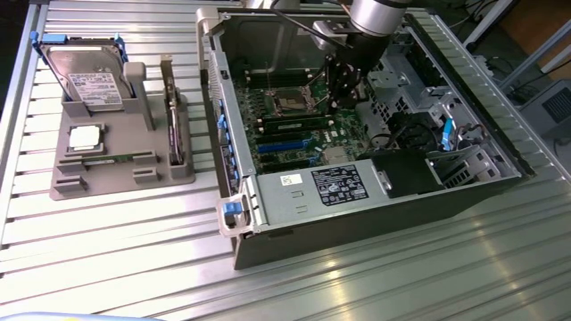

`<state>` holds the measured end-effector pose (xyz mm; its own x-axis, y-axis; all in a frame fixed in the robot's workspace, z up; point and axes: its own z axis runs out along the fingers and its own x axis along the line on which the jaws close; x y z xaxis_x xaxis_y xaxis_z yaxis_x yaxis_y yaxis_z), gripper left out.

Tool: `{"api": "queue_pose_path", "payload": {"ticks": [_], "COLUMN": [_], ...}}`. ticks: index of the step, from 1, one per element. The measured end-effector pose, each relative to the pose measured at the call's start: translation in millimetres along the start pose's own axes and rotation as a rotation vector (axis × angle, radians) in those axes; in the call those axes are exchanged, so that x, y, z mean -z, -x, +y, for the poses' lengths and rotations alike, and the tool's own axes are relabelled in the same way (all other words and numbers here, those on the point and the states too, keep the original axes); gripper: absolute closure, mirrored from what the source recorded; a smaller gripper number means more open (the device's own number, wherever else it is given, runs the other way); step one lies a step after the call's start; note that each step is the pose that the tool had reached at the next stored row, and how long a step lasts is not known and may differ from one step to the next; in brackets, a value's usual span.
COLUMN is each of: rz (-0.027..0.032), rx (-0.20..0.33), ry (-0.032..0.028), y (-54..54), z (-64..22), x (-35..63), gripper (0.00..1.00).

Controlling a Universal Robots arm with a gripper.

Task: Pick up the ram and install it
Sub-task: 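Press down the ram until it locks into place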

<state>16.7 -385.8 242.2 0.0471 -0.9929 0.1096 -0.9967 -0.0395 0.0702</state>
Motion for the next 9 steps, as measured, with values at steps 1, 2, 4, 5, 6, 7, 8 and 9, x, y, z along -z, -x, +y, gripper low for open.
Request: {"api": "queue_pose_path", "payload": {"ticks": [1,2,4,5,6,7,8,9], "rz": [0.0000,-0.0001,0.0000,0.0003,0.0003,-0.0001,-0.0001,0.0000], "rx": [0.000,0.000,0.000,0.000,0.000,0.000,0.000,0.000], "ry": [0.0000,0.0000,0.0000,0.0000,0.0001,0.0000,-0.0001,0.0000], "y": [0.4,0.7,1.5,1.7,1.7,1.8,1.8,1.8], "z": [0.1,0.3,0.7,0.6,0.6,0.6,0.6,0.8], "x": [-1.6,-3.2,-8.7,-10.8,-11.4,-11.4,-11.4,-11.6], "gripper": [0.89,0.89,0.89,0.89,0.89,0.89,0.89,0.89]}}
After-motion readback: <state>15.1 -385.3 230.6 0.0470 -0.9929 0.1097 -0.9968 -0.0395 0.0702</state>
